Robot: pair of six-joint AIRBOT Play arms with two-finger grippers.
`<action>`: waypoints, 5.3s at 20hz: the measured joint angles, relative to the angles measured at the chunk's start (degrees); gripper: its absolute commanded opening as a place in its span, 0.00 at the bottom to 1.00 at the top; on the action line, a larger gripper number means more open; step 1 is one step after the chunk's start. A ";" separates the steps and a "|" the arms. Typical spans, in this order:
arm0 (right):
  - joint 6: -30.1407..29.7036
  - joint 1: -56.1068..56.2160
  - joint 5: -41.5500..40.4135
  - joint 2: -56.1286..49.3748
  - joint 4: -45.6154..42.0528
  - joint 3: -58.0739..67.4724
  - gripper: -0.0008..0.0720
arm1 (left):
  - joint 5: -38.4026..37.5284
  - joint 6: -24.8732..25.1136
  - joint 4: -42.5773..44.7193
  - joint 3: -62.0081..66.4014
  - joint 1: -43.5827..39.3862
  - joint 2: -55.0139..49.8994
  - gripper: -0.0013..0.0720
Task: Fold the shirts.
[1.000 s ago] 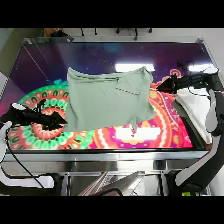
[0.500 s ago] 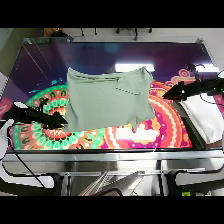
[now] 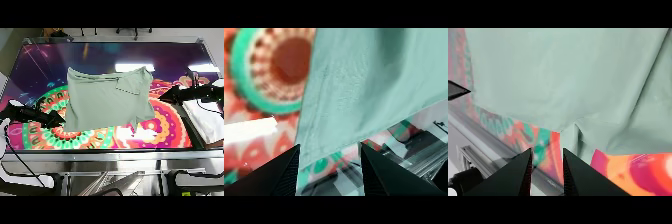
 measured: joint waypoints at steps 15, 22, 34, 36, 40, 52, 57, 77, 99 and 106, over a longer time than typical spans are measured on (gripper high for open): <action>-1.40 0.00 -0.72 -0.15 -0.72 -0.31 0.32 | 5.90 0.00 3.43 -1.92 -7.34 0.04 0.59; -1.99 -0.07 -4.70 -1.73 -12.48 -0.31 0.43 | 6.73 0.13 3.78 -2.86 -7.19 -0.13 0.04; -3.58 4.42 -13.51 -15.78 -12.87 -0.26 0.42 | 7.06 0.00 4.33 -1.49 -4.15 -0.07 0.04; -3.89 6.27 -15.43 -16.55 -12.17 -0.22 0.42 | 7.17 0.00 4.28 -1.49 -4.15 -0.07 0.04; -4.20 8.15 -17.84 -17.22 -12.17 -0.20 0.36 | 7.43 0.00 4.13 -1.49 -4.13 -0.07 0.04; -5.40 10.80 -13.60 -16.98 -13.35 2.45 0.03 | 4.44 -0.02 4.94 1.38 -4.04 0.76 0.03; -7.04 4.26 -10.36 -3.50 1.14 17.29 0.03 | -1.46 0.00 -5.62 13.75 -1.73 12.28 0.03; -18.47 -6.27 -22.43 14.95 16.39 29.62 0.03 | 2.82 1.01 -21.03 41.18 3.19 30.42 0.03; -15.37 4.22 -31.04 -27.61 -1.95 28.87 0.03 | 0.20 -10.14 8.96 56.68 -13.60 -23.41 0.03; -12.00 4.31 -25.18 -27.98 -17.20 28.28 0.03 | -2.75 -14.36 12.66 46.45 -13.73 -22.25 0.03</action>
